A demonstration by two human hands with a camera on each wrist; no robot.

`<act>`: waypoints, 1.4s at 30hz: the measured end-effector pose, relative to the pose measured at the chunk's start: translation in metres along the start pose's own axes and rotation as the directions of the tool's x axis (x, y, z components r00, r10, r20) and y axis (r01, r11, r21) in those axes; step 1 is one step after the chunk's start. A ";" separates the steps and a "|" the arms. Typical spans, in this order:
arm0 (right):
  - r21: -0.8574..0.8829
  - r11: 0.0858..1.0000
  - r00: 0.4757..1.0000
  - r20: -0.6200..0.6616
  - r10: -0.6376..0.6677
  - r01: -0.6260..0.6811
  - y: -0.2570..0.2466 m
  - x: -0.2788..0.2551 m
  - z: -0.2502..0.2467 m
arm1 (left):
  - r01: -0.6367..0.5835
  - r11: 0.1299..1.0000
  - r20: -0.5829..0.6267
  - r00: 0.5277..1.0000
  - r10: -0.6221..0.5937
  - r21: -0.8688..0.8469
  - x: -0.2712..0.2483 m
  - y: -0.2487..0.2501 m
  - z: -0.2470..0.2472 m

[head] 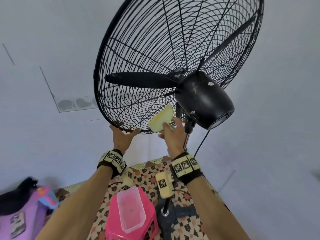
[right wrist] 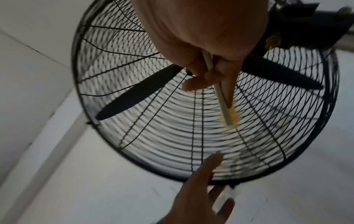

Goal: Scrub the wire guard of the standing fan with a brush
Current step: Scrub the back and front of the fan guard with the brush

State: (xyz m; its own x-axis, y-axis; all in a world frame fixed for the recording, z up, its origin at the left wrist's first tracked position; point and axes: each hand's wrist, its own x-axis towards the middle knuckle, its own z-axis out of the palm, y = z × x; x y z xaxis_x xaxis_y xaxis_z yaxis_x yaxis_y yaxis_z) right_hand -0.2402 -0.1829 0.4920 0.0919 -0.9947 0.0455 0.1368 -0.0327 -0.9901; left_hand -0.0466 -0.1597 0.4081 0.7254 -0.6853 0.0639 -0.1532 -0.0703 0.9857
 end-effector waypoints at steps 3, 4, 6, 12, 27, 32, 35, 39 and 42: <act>0.025 0.999 0.997 0.069 -0.032 0.030 0.004 -0.009 -0.013 | 0.085 0.994 -0.049 0.995 -0.088 -0.067 0.001 0.005 0.019; 0.034 0.999 0.999 0.033 -0.024 0.023 0.004 -0.005 -0.017 | 0.097 0.992 -0.071 0.992 -0.103 -0.086 0.002 0.006 0.024; 0.028 1.000 0.998 -0.063 -0.011 0.012 0.005 0.009 -0.020 | 0.104 0.988 -0.098 0.988 -0.116 -0.112 0.004 0.006 0.030; -0.132 0.988 0.994 -0.062 -0.088 0.079 0.013 0.017 0.001 | 0.117 0.987 -0.086 0.988 -0.126 -0.107 0.007 0.005 0.028; -0.318 0.921 0.971 -0.003 -0.238 0.225 0.008 -0.002 -0.004 | 0.118 0.992 -0.096 0.988 -0.122 -0.046 0.000 0.001 0.026; -0.253 0.960 0.980 -0.118 -0.158 0.124 0.010 0.002 -0.022 | 0.102 0.994 -0.104 0.989 -0.106 -0.037 -0.003 -0.002 0.030; -0.292 0.951 0.974 -0.167 -0.151 0.097 0.003 0.015 -0.007 | 0.101 0.994 -0.090 0.990 -0.104 -0.047 -0.003 -0.002 0.028; -0.312 0.933 0.978 -0.042 -0.204 0.181 -0.007 0.006 -0.003 | 0.109 0.994 -0.100 0.989 -0.111 -0.030 -0.003 -0.004 0.027; -0.235 0.955 0.981 -0.019 -0.193 0.183 0.003 0.000 -0.025 | 0.096 0.995 -0.111 0.989 -0.098 -0.029 -0.005 -0.006 0.030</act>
State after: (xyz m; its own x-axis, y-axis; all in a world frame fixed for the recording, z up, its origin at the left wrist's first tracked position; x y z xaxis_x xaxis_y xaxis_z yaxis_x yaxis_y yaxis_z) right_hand -0.2642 -0.1853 0.4860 0.0445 -0.9715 0.2329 -0.0842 -0.2360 -0.9681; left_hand -0.0692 -0.1771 0.3970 0.8069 -0.5904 -0.0165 -0.0637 -0.1147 0.9914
